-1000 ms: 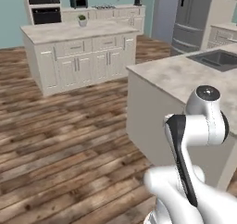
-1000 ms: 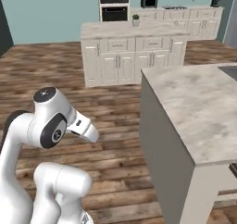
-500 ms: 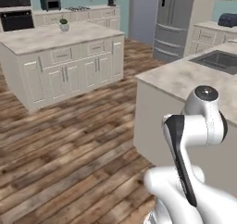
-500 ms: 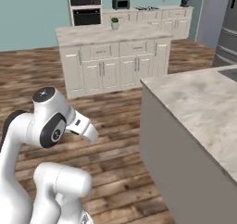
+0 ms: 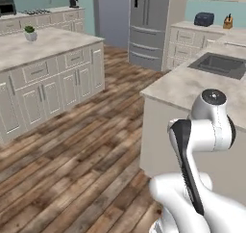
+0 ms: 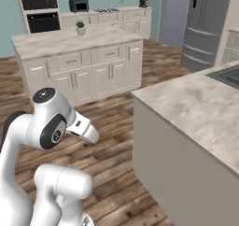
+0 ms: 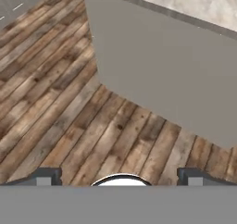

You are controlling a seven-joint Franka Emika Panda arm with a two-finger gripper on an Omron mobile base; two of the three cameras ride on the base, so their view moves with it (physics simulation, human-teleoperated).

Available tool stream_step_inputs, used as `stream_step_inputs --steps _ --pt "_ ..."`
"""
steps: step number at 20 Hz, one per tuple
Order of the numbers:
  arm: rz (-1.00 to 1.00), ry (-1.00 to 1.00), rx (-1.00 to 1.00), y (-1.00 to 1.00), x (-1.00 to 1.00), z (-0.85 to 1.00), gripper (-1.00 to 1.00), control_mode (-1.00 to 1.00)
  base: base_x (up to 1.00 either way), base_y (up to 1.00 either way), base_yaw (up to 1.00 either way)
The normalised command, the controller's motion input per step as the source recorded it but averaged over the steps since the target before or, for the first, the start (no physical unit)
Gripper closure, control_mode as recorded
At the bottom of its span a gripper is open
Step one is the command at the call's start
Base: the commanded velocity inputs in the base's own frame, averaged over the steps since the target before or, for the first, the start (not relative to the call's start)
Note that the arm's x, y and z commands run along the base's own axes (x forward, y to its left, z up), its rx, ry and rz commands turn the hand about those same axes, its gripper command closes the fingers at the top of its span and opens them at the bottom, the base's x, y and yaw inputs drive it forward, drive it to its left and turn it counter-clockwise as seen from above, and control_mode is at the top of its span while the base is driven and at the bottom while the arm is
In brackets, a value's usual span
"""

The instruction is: Take the smaller bowl and place it next to the appetizer plate on the dining counter , and place the larger bowl next to the plate with cooked food.

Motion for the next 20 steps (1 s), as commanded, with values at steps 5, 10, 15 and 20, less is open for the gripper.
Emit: stream_step_inputs --steps 5,10,15,20 --pt "0.00 0.00 0.00 0.00 0.00 0.00 -1.00 1.00 1.00 1.00 -0.38" --pt "0.00 0.00 0.00 0.00 0.00 0.00 -1.00 1.00 1.00 1.00 -0.29" --pt "0.00 0.00 0.00 0.00 0.00 0.00 -1.00 1.00 1.00 1.00 -0.27" --pt "0.00 0.00 0.00 0.00 0.00 0.00 -1.00 1.00 1.00 1.00 -0.22"
